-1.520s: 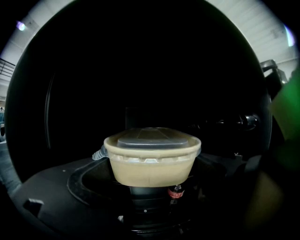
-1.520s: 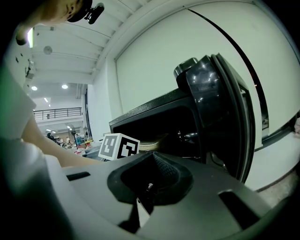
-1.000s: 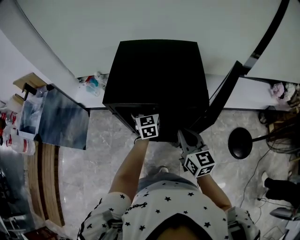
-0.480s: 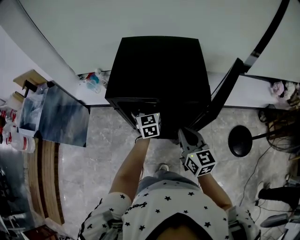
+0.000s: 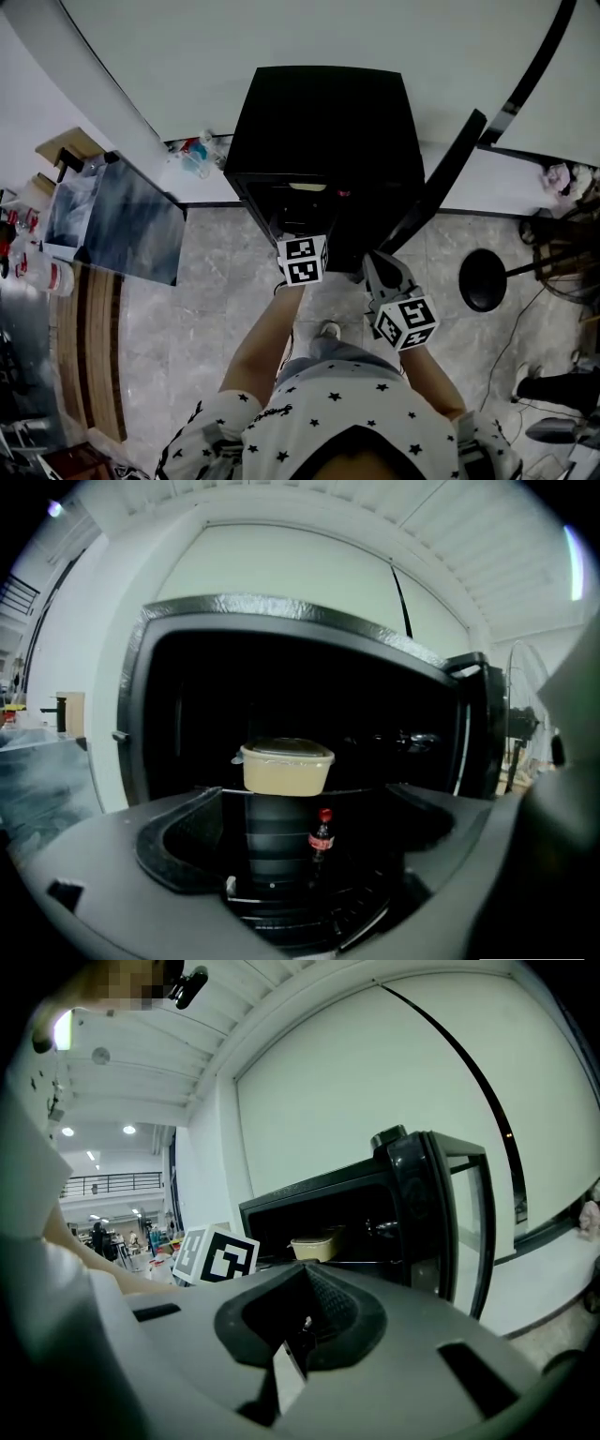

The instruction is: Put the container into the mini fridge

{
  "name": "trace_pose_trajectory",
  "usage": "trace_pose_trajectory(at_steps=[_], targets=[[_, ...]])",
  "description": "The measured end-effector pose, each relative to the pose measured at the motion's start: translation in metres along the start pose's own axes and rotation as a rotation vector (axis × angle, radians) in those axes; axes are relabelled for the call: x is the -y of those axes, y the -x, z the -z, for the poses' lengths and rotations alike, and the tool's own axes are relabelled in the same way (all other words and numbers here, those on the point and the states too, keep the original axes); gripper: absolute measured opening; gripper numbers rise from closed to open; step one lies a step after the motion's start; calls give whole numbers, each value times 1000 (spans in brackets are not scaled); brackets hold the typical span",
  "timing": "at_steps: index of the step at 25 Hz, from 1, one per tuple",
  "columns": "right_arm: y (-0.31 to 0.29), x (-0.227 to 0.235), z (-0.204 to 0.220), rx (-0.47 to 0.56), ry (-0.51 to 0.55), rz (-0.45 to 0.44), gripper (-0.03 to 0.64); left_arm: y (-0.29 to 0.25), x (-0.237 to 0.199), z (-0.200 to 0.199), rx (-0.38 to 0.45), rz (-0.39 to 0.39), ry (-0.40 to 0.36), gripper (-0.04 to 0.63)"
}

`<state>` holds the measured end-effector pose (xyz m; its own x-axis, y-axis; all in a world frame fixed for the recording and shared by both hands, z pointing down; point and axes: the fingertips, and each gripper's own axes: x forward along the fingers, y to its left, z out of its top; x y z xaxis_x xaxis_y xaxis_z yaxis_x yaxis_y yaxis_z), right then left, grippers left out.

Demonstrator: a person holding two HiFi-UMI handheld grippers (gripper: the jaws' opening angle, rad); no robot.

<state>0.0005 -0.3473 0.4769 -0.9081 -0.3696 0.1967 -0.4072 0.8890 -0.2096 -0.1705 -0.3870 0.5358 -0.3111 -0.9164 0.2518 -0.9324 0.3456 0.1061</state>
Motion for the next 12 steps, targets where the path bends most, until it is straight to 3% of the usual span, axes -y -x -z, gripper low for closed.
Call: trace_pose_trajectory(at_steps=[7,12], targets=[[18,-20,2,6,9,-10,-8,59,10,9,-13,6,28,517],[38,-44,7,13,13,-31,-8,111,8,12,21,-31,62,289]])
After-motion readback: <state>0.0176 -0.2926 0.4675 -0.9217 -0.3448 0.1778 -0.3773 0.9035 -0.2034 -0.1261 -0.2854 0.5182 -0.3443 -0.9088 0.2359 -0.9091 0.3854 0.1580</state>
